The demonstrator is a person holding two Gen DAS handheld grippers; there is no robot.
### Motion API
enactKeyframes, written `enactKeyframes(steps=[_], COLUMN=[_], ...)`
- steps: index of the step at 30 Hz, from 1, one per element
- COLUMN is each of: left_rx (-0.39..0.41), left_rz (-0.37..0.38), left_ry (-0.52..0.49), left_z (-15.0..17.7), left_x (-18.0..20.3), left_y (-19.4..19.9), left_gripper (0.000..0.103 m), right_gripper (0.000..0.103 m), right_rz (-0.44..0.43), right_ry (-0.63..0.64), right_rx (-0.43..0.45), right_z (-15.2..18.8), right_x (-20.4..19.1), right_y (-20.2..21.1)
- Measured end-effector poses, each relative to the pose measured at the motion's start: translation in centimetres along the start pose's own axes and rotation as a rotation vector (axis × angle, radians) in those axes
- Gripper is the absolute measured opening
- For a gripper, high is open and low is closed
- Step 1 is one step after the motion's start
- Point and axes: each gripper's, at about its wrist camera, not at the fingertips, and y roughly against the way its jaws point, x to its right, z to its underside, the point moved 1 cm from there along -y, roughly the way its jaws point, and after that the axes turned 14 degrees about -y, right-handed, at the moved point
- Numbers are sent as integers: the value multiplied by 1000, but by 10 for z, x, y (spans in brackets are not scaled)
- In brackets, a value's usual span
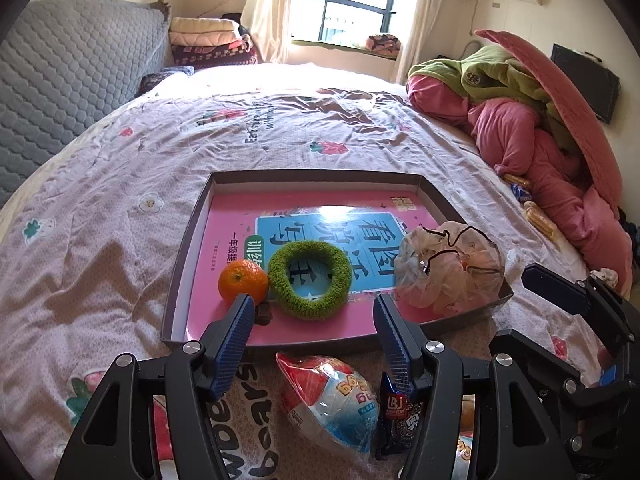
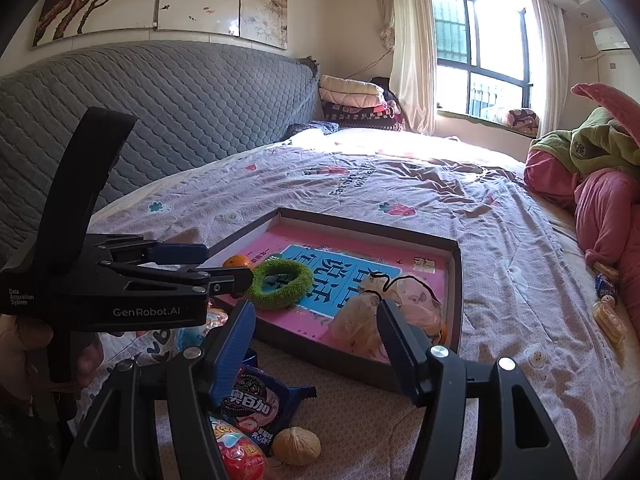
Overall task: Organize objects
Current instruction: 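Move the left tool to the wrapped egg toy while the right tool approaches the red egg toy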
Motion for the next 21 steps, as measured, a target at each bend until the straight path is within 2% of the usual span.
enactKeyframes(steps=[3, 7, 18, 21], left_rx=[-7, -4, -18, -30], left_rz=[4, -48, 3, -6], left_ry=[6, -12, 13, 6], left_z=[6, 13, 25, 27], left_x=[-2, -3, -3, -1], left_y=[1, 4, 9, 7], left_gripper=[64, 64, 64, 64], right_gripper=[63, 63, 63, 63], right_rz=[2, -6, -50, -49], right_ry=[8, 6, -4, 9], right_rx=[-6, -13, -37, -43], right_z=[2, 5, 11, 13], right_x=[0, 1, 1, -1], right_y=[1, 4, 9, 8])
